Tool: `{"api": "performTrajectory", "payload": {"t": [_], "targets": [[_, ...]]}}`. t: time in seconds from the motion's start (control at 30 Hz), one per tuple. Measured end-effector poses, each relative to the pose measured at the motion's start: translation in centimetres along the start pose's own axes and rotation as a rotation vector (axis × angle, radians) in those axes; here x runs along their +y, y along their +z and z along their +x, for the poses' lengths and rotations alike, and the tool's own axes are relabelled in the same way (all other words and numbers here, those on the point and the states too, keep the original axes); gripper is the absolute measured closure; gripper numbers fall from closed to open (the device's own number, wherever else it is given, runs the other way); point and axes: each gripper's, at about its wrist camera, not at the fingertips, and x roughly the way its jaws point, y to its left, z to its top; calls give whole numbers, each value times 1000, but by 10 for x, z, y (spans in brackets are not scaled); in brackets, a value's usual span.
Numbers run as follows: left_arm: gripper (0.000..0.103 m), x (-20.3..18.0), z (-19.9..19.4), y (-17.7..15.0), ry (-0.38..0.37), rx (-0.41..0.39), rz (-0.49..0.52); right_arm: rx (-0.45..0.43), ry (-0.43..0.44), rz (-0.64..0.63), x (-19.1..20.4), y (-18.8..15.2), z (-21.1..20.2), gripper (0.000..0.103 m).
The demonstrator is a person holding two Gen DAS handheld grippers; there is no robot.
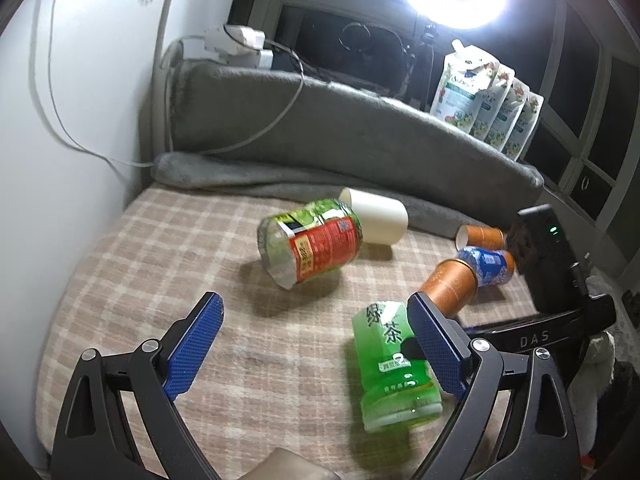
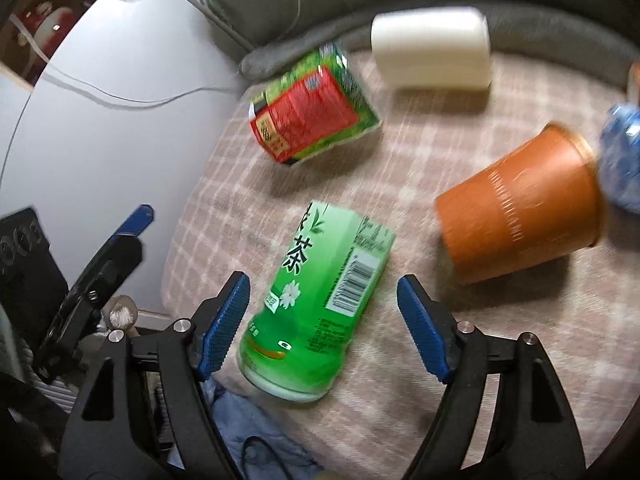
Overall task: Flip cup upright
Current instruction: 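Lower the bottle onto the table and open the right tool, then close the left tool around the middle of the green tea bottle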
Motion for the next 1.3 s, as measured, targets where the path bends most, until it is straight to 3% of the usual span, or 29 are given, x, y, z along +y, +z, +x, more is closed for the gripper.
{"api": "performTrajectory", "payload": {"t": [0.27, 0.5, 0.63, 1.3], "targets": [[10, 4, 33, 0, -136, 182, -84, -203, -160, -99, 11, -19, -50, 24], [11, -1, 69, -1, -250, 365, -158, -296, -183, -17, -12, -35, -83, 24], [14, -6, 82, -3, -289, 427, -184, -311, -191, 29, -26, -43, -93, 24], [29, -29, 130, -12, -291, 563, -150, -325, -189, 125, -57, -60, -100, 24]]}}
